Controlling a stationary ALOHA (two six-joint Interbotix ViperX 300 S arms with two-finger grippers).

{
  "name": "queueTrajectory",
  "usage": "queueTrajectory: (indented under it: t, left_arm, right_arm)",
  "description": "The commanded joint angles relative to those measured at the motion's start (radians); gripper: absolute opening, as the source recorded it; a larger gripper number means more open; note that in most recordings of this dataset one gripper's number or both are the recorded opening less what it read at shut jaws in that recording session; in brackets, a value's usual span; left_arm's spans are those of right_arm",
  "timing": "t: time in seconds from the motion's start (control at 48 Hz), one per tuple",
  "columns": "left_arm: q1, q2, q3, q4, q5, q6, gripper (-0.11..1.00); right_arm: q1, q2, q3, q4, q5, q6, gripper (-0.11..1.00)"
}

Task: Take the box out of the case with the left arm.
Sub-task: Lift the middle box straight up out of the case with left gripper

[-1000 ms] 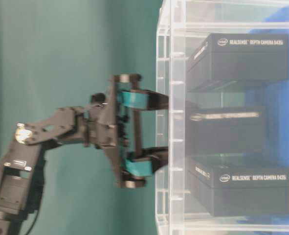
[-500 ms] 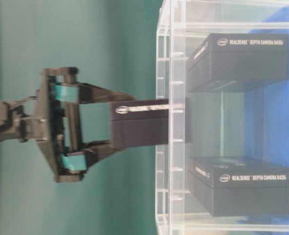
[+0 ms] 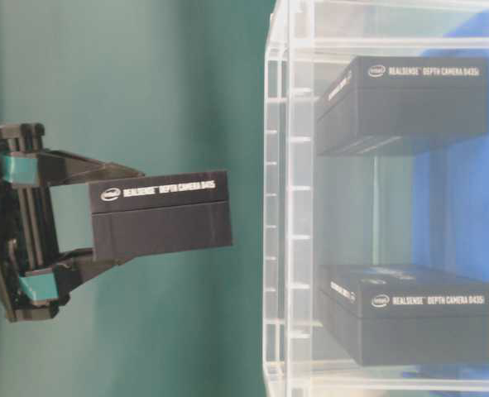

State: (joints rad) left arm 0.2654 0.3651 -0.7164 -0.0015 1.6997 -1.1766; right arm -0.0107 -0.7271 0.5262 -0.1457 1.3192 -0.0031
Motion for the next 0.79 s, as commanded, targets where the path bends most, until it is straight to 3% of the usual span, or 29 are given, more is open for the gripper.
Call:
queueTrajectory:
  t: [0.0,0.771]
  left_arm:
    - [-0.008,-0.055,-0.032,0.003,0.003,0.002,0.55]
    - [-0.003,-0.058,-0.023,0.003,0.029,0.009,0.55]
  right_arm:
    - [0.0,-0.002,-0.018,-0.003,-0.003,0.0,0.0]
    - [0.0,-0.002,-0.018,-0.003,-0.005,0.002,0.0]
